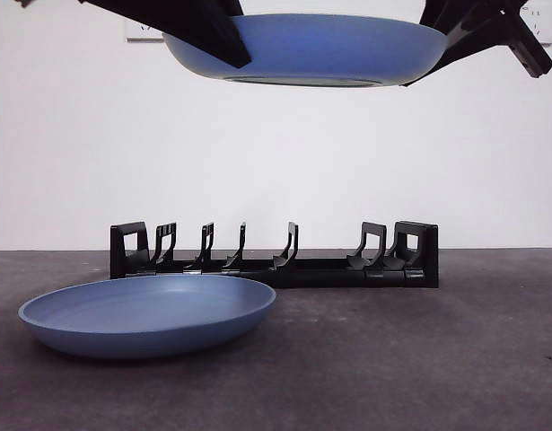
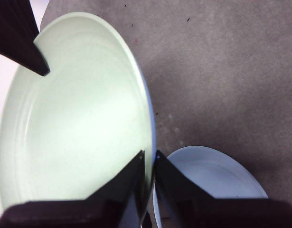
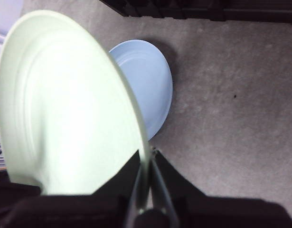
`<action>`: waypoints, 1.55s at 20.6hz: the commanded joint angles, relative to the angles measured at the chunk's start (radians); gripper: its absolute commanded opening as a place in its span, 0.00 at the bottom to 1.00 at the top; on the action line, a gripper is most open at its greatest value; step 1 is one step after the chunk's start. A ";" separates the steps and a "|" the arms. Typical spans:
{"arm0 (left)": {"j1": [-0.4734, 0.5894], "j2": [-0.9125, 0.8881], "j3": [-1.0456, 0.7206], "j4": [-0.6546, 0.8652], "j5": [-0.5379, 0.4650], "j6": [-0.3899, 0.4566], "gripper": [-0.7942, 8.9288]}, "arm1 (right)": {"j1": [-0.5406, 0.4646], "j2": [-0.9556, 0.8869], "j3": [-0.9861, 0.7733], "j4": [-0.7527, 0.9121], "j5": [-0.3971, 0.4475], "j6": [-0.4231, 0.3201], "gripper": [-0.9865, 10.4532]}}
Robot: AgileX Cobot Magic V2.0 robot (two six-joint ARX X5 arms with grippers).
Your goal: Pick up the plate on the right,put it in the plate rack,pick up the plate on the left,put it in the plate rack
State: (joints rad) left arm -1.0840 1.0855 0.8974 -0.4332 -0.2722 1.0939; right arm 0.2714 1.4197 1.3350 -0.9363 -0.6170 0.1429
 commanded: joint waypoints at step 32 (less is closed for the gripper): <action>0.465 0.053 0.002 0.616 0.455 -1.033 0.07 | -0.004 -0.122 0.409 0.086 0.034 -0.028 0.33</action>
State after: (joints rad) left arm -0.6384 1.1255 0.8978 0.1646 0.1669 0.1669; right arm 0.2668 1.2903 1.7477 -0.8398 -0.5835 0.1349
